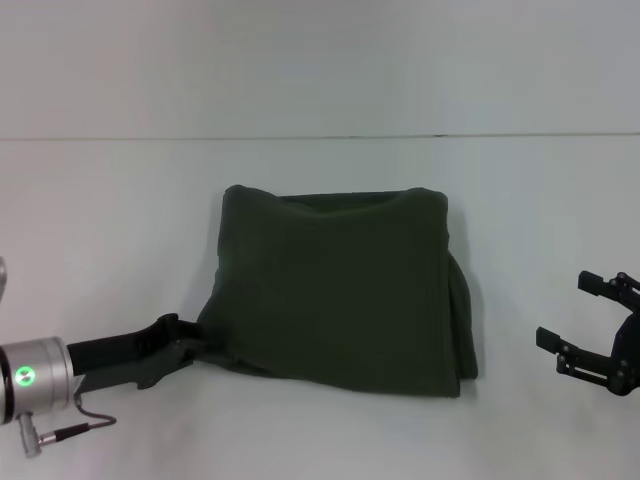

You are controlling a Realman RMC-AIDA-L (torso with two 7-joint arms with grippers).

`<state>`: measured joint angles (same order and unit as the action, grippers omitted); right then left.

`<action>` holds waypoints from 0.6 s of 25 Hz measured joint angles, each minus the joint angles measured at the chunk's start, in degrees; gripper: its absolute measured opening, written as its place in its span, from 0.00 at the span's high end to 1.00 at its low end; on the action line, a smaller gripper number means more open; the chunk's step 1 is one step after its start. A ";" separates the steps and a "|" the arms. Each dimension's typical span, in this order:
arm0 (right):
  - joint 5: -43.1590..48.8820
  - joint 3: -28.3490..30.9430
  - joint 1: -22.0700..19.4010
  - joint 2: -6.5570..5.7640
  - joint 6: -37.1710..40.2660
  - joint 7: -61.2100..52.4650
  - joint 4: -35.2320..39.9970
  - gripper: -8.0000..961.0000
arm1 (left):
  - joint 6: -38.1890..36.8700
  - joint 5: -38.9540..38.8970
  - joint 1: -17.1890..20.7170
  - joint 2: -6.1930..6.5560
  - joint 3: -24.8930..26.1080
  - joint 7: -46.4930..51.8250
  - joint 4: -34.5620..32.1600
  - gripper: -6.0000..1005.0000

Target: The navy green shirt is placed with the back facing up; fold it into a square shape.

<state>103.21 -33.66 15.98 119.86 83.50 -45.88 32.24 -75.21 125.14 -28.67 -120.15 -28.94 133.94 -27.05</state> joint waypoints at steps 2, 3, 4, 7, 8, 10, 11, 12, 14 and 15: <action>-0.05 -0.06 0.13 0.02 0.00 0.00 0.08 0.04 | -1.07 -0.12 0.34 -0.18 0.17 -0.41 0.06 0.96; -0.07 -0.07 0.21 0.02 0.01 0.00 0.09 0.04 | -2.06 -0.23 0.49 -0.40 0.19 -0.71 0.07 0.96; -0.08 -0.08 0.29 0.02 0.04 0.00 0.10 0.04 | -2.39 -0.26 0.53 -0.49 0.19 -0.81 0.06 0.96; -0.15 -0.09 0.38 0.02 0.08 0.00 0.03 0.04 | -3.70 -0.86 0.72 -0.67 0.23 -1.56 0.04 0.96; -0.16 -0.09 0.40 0.02 0.09 0.01 0.02 0.04 | -3.96 -1.25 0.82 -0.68 0.27 -1.93 0.05 0.96; -0.20 -0.09 0.45 0.02 0.09 0.00 0.02 0.04 | -4.45 -2.06 0.98 -0.69 0.48 -2.59 0.03 0.96; -0.22 -0.09 0.45 0.02 0.10 0.00 0.02 0.04 | -4.67 -2.31 1.02 -0.69 0.64 -2.70 -0.02 0.96; -0.23 -0.09 0.46 0.02 0.12 0.00 0.03 0.04 | -4.82 -2.42 1.03 -0.67 0.89 -2.70 -0.05 0.96; -0.24 -0.07 0.50 0.02 0.23 0.01 0.03 0.04 | -5.13 -2.49 1.17 -0.58 1.71 -2.80 -0.07 0.96; -0.24 -0.07 0.52 0.03 0.25 0.01 0.01 0.04 | -5.26 -2.52 1.31 -0.55 2.15 -3.07 -0.10 0.96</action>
<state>102.97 -33.73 16.50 119.89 83.75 -45.88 32.25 -80.46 122.61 -27.36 -120.70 -26.79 130.87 -27.15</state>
